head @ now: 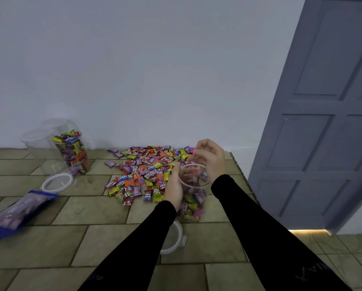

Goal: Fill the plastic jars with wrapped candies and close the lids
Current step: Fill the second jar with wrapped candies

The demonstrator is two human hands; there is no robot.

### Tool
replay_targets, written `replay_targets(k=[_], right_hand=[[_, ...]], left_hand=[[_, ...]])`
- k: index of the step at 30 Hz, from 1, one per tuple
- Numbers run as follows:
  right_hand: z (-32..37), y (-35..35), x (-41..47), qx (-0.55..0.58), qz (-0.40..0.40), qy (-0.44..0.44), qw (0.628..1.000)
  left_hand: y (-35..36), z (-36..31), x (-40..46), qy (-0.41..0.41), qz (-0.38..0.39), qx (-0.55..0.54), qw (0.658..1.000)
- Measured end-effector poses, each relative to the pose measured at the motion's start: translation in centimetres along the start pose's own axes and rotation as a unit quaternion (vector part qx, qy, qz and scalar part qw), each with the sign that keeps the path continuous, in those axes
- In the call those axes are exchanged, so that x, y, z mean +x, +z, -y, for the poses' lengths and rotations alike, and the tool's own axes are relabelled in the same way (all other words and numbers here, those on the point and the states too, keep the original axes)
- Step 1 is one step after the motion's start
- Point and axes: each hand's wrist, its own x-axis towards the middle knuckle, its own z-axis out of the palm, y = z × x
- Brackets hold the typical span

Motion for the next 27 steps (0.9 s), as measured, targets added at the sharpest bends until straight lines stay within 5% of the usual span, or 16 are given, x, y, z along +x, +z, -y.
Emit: replay_targets(k=[8,12,15,27], right_hand=[[1.7,-0.5,2.0,-0.034,-0.029,0.046,0.998],[0.0,-2.3,3.3,-0.076,-0.066,0.074,0.992],[-2.5,-3.4,3.6,-0.129,-0.083,0.088,0.984],[-12.4,-4.7,8.5,-0.393,-0.016,0.070,0.917]], left_hand=[[-1.1,-0.6,-0.1,-0.023,0.050,0.035,0.998],[-2.7,-1.3,0.5,0.016,-0.003,0.157,0.987],[-3.3,-2.0,1.8,0.071,-0.055,0.266,0.960],[-4.7,-0.1,10.2,0.122,-0.030,0.588,0.799]])
